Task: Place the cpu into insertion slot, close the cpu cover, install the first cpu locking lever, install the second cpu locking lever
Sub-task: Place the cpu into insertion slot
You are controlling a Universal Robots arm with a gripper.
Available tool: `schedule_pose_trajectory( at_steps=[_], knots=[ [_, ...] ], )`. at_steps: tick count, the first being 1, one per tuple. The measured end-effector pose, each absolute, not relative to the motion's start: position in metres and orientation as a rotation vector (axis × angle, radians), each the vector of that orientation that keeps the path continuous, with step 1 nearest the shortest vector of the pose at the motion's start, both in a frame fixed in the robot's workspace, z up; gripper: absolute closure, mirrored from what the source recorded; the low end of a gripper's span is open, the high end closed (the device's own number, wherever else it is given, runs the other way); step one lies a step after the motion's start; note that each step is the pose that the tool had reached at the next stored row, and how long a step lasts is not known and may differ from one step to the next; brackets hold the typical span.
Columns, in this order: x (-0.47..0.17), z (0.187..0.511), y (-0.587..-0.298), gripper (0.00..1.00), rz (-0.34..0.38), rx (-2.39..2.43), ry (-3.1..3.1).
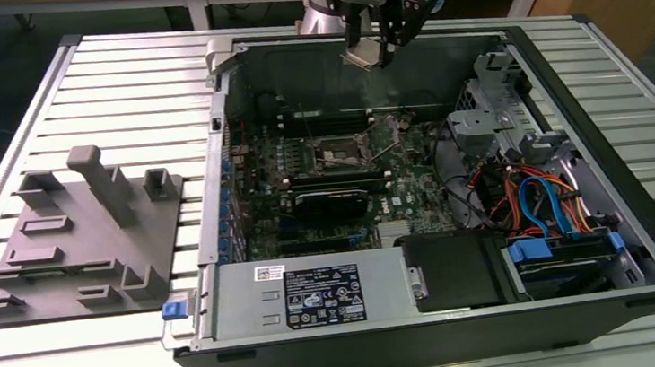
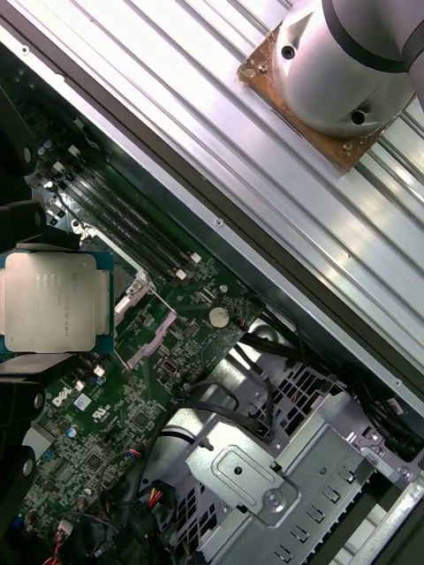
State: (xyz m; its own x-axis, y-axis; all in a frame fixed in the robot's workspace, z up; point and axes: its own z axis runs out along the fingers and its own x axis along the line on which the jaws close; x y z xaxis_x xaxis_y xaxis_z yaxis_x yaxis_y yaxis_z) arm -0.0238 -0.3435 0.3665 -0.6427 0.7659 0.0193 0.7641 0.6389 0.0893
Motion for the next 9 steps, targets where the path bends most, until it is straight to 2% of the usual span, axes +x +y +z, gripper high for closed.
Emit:
schedule_pose_trajectory(
  at_steps=[9],
  knots=[
    [-0.0238, 0.3665, -0.3435, 0.46, 0.139, 1.319, 2.825]
  ],
)
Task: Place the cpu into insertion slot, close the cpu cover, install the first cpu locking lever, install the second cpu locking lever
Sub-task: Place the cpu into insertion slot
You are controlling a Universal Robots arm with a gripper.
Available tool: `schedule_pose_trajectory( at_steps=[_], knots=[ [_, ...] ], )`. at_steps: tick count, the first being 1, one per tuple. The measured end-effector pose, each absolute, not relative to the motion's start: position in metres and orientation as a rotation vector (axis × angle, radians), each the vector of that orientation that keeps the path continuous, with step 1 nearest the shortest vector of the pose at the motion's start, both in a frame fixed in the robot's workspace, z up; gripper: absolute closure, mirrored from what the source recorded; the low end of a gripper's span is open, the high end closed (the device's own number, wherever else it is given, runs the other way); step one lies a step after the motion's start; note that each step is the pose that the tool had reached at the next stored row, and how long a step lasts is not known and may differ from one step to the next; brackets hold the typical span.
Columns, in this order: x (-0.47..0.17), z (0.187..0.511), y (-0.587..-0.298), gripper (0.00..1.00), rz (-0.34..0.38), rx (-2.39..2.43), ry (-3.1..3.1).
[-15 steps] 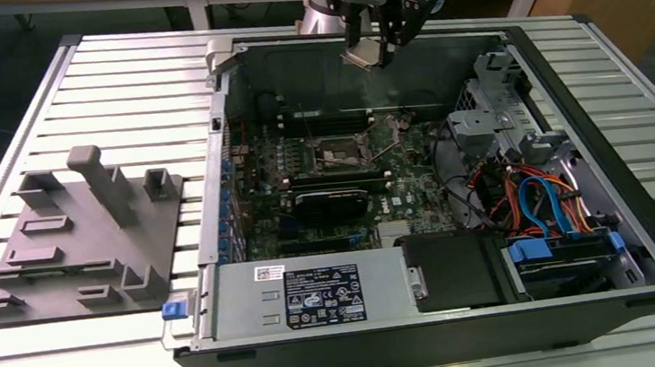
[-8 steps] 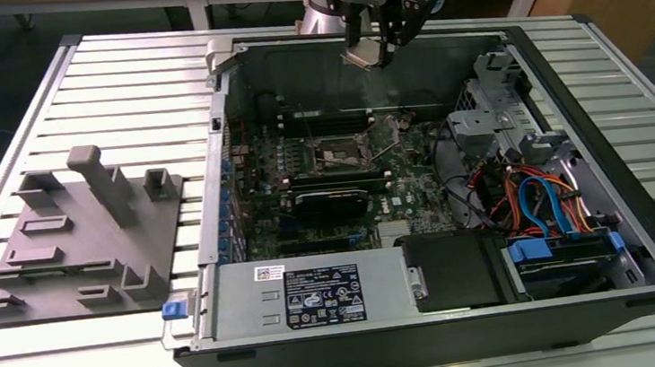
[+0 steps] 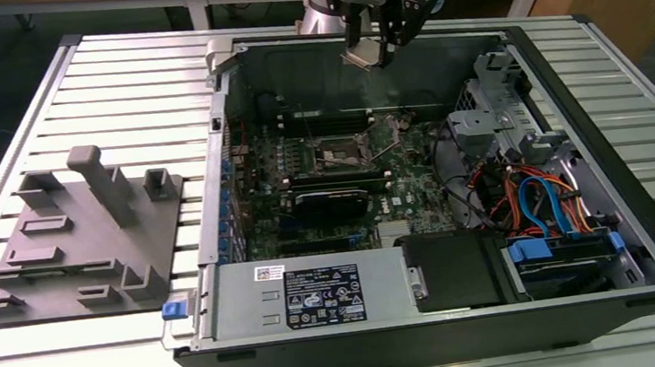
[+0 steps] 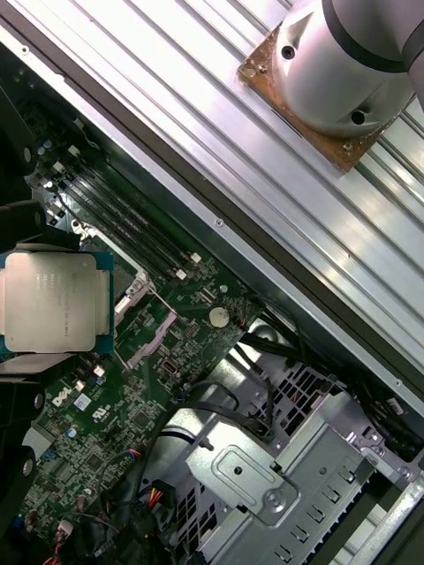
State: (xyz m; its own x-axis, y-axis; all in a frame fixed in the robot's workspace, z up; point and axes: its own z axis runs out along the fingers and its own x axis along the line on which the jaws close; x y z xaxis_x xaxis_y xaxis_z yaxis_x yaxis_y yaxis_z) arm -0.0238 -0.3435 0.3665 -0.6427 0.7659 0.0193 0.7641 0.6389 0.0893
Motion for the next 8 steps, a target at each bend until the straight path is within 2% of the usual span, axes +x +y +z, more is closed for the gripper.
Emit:
schedule_pose_trajectory(
  at_steps=[8],
  knots=[
    [-0.0238, 0.3661, -0.3435, 0.46, 0.138, 1.391, 2.788]
  ],
)
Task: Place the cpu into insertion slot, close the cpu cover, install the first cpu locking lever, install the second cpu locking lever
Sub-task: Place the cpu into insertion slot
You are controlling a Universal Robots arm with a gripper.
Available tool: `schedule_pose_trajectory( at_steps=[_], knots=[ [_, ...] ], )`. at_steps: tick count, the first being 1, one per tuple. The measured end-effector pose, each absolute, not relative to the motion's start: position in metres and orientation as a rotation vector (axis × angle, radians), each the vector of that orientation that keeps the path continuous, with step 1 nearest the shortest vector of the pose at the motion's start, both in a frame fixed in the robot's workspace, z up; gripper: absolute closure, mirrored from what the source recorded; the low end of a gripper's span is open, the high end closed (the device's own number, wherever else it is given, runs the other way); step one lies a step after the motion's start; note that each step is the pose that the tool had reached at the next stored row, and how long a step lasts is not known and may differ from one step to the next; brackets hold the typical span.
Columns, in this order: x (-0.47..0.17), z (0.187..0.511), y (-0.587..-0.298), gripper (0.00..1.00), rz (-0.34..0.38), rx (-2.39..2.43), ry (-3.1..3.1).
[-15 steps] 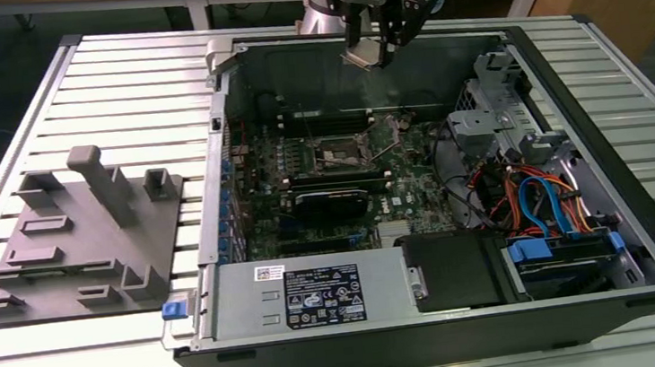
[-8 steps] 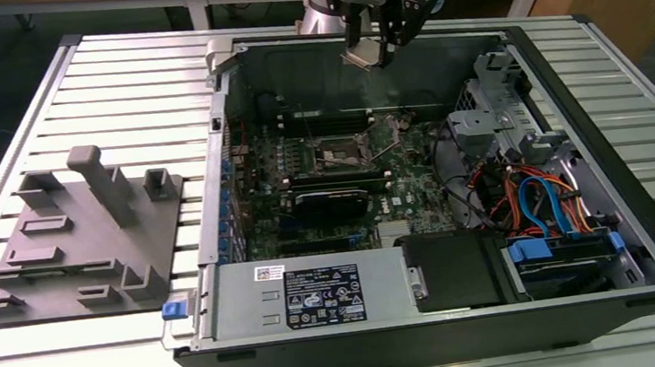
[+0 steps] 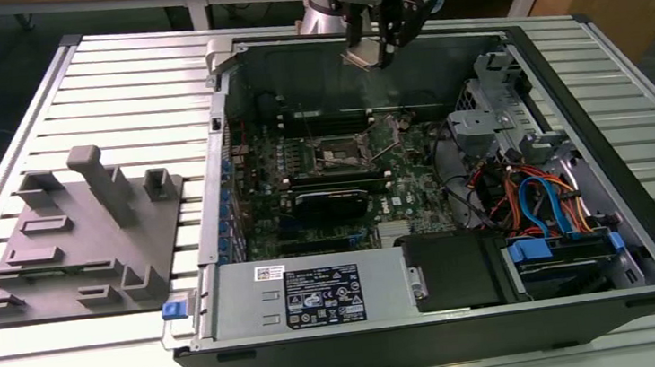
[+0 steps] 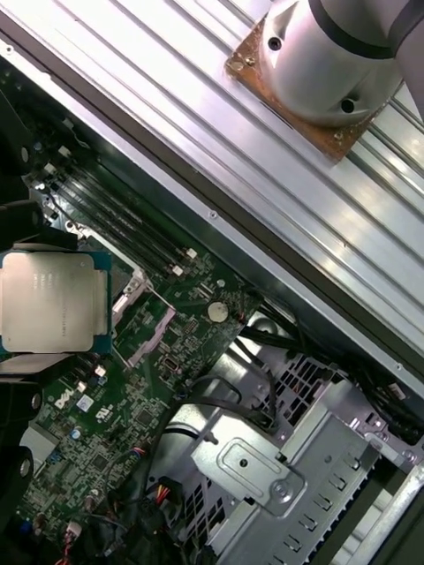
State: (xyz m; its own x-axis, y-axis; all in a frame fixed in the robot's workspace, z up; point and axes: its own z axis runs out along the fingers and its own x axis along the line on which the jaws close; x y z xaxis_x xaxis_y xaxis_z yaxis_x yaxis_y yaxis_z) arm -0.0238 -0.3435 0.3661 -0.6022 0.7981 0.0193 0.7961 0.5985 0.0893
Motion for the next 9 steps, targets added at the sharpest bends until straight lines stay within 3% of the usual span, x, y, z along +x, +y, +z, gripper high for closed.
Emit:
schedule_pose_trajectory(
  at_steps=[9],
  knots=[
    [-0.0238, 0.3657, -0.3435, 0.46, 0.136, 1.503, 2.726]
  ],
)
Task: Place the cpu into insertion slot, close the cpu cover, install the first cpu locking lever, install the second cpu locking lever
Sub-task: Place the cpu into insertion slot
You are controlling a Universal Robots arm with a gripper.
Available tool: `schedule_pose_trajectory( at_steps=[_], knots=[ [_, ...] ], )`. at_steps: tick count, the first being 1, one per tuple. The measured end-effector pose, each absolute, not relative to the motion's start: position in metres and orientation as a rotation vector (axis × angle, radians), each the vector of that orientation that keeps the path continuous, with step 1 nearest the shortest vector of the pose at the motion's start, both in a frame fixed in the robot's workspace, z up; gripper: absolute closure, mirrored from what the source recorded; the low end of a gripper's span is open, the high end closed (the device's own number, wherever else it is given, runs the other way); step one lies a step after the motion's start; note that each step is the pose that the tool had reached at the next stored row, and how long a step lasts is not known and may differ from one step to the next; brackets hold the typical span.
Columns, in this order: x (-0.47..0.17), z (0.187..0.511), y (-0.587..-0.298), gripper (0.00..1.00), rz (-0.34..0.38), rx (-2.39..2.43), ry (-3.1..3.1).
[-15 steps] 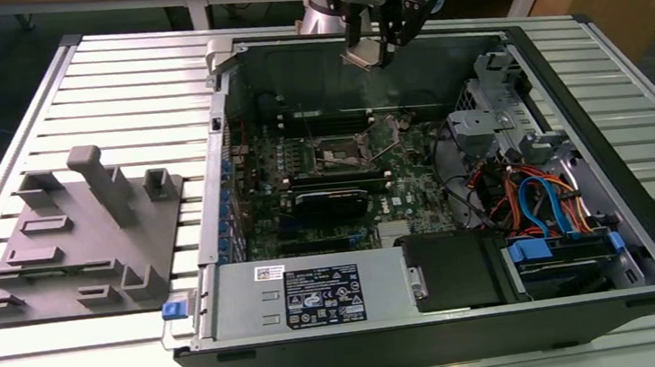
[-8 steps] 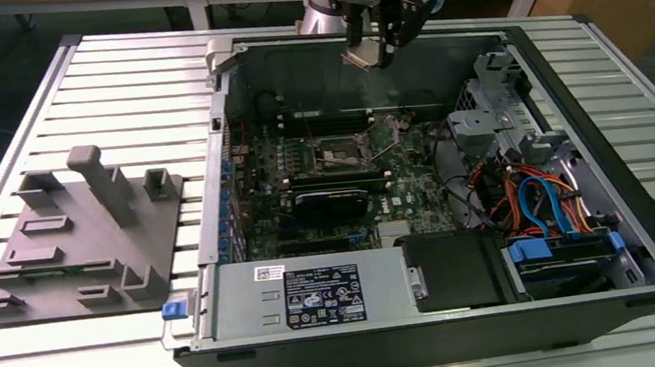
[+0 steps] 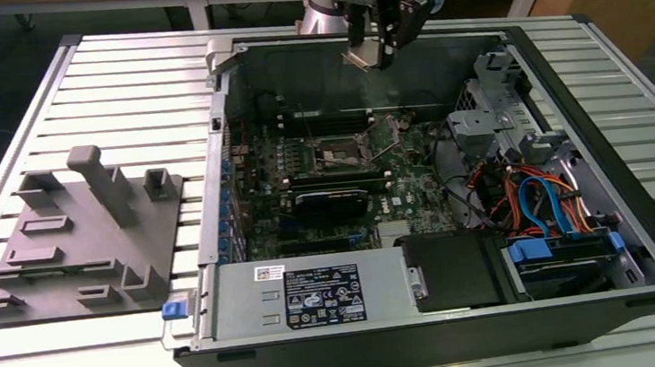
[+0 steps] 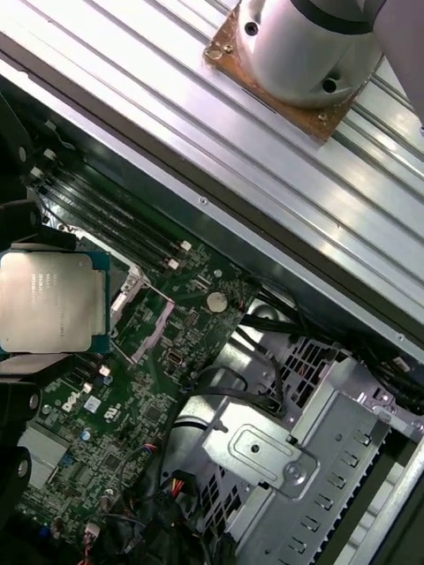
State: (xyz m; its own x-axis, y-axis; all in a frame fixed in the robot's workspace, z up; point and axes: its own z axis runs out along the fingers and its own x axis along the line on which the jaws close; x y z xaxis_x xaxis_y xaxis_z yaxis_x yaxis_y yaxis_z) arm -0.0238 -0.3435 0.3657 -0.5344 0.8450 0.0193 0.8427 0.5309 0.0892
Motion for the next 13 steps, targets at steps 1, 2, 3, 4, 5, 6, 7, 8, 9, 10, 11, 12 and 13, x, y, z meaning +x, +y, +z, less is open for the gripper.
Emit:
schedule_pose_trajectory(
  at_steps=[1, 2, 3, 4, 5, 6, 7, 8, 9, 10, 11, 12, 13],
  knots=[
    [-0.0238, 0.3657, -0.3435, 0.46, 0.136, 1.511, 2.721],
    [-0.0238, 0.3656, -0.3435, 0.46, 0.136, 1.518, 2.717],
    [-0.0238, 0.3656, -0.3435, 0.46, 0.136, 1.525, 2.713],
    [-0.0238, 0.3656, -0.3435, 0.46, 0.136, 1.532, 2.708],
    [-0.0238, 0.3655, -0.3435, 0.46, 0.136, 1.538, 2.705],
    [-0.0238, 0.3655, -0.3435, 0.46, 0.136, 1.544, 2.701],
    [-0.0238, 0.3655, -0.3435, 0.46, 0.136, 1.55, 2.697],
    [-0.0238, 0.3654, -0.3435, 0.46, 0.136, 1.556, 2.694],
    [-0.0238, 0.3654, -0.3435, 0.46, 0.135, 1.561, 2.69],
    [-0.0238, 0.3654, -0.3435, 0.46, 0.135, 1.567, 2.687],
    [-0.0238, 0.3654, -0.3435, 0.46, 0.135, 1.572, 2.683],
    [-0.0238, 0.3654, -0.3435, 0.46, 0.135, 1.577, 2.68],
    [-0.0238, 0.3653, -0.3435, 0.46, 0.135, 1.582, 2.677]
  ],
)
